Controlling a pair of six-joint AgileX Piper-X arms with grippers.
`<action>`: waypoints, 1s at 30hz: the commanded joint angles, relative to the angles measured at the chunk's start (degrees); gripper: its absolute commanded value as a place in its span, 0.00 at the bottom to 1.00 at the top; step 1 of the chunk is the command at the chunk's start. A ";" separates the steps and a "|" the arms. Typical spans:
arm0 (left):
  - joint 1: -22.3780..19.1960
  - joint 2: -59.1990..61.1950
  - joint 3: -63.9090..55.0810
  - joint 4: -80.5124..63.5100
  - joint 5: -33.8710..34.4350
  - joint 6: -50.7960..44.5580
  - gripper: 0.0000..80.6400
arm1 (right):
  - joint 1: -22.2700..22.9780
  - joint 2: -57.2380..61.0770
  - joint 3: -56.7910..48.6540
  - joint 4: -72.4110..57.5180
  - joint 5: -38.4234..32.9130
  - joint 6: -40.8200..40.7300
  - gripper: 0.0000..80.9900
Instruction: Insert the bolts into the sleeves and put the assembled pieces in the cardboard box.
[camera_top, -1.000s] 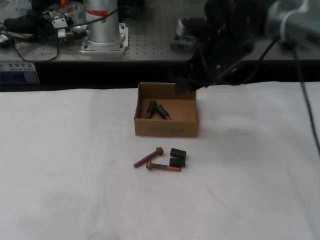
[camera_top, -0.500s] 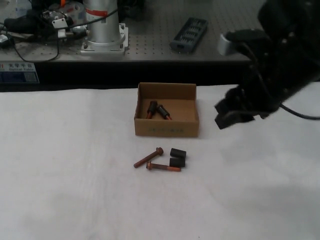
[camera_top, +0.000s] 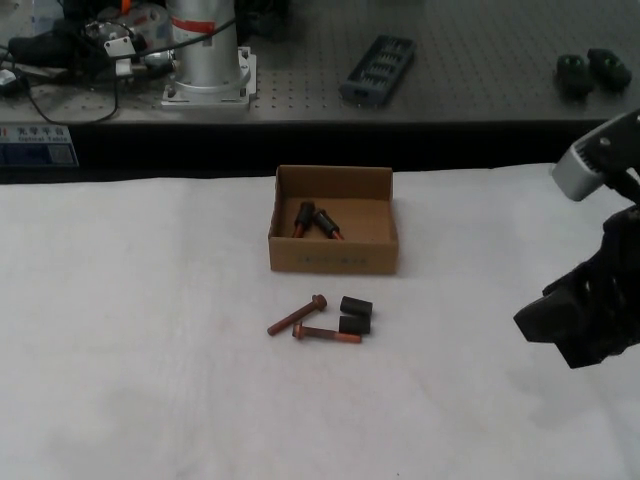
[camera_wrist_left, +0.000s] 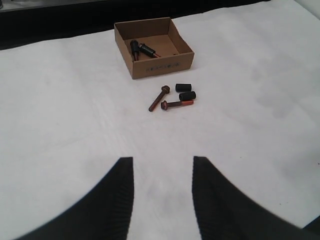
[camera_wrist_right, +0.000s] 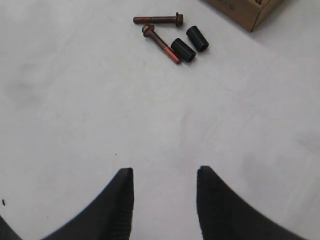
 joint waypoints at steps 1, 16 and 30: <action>0.12 -0.05 -0.15 0.04 -0.05 0.96 0.35 | 0.01 -0.68 0.09 -1.82 0.97 -0.46 0.38; 0.12 -0.05 -0.15 0.04 -0.05 0.96 0.35 | 0.01 16.87 -4.93 -14.68 3.24 -9.36 0.38; 0.12 -0.05 0.38 -0.33 -0.30 0.96 0.35 | 8.00 44.44 -24.65 -18.59 3.24 -25.96 0.38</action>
